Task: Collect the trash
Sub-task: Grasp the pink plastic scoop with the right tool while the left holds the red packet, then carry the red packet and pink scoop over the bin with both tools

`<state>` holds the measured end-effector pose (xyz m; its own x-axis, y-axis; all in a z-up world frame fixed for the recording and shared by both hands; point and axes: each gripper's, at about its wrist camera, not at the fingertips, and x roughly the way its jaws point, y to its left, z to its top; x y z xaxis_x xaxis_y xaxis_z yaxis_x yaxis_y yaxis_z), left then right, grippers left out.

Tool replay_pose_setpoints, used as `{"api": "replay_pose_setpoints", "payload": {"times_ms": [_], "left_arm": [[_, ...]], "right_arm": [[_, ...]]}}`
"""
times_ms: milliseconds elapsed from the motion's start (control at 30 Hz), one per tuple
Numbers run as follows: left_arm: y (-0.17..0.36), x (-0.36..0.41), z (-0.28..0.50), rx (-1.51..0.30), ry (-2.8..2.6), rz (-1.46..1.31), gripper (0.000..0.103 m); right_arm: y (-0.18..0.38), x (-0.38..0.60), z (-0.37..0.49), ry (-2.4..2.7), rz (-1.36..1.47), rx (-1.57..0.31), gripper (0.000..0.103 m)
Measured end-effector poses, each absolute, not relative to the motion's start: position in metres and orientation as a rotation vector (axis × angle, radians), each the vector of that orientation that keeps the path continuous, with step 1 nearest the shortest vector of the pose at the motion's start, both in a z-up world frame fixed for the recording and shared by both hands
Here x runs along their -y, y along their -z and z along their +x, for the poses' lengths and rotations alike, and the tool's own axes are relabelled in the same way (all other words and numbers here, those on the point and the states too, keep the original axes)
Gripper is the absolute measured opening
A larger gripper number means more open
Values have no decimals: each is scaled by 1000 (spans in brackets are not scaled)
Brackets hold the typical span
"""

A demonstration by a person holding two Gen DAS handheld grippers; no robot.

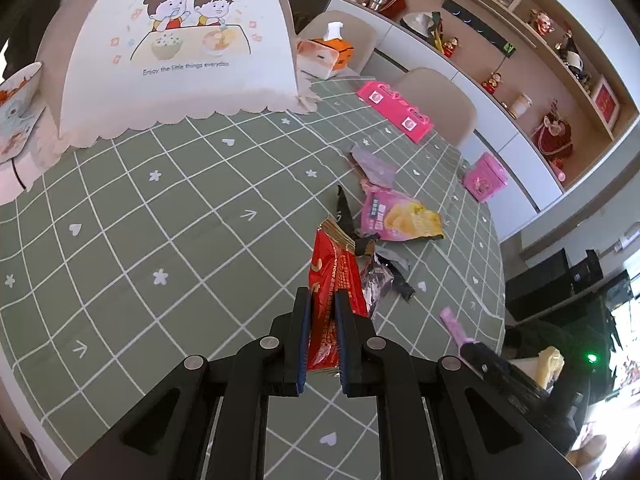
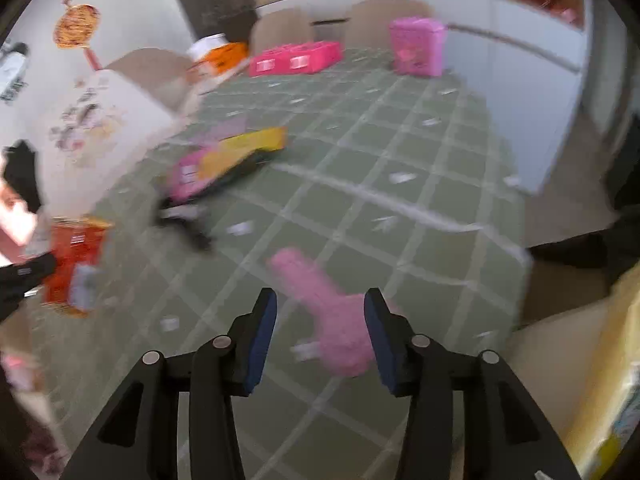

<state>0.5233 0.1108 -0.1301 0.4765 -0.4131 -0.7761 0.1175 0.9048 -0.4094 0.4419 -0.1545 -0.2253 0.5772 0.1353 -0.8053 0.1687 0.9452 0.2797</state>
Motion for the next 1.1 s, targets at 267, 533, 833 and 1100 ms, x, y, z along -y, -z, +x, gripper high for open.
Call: {"api": "replay_pose_setpoints", "payload": {"times_ms": [267,533,833,1100], "left_arm": [[135,-113,523,-1045,336,-347,12],[141,-117,519,-1063,321,-362,12],[124,-111,501,-1035,320,-376,12],[68,-92,461,-921,342,-375,12]], "right_arm": [[219,152,432,149,188,-904,49],[245,168,440,224,212,-973,51],[211,143,430,67,200,-923,42],[125,132,398,-65,178,-760,42]]}}
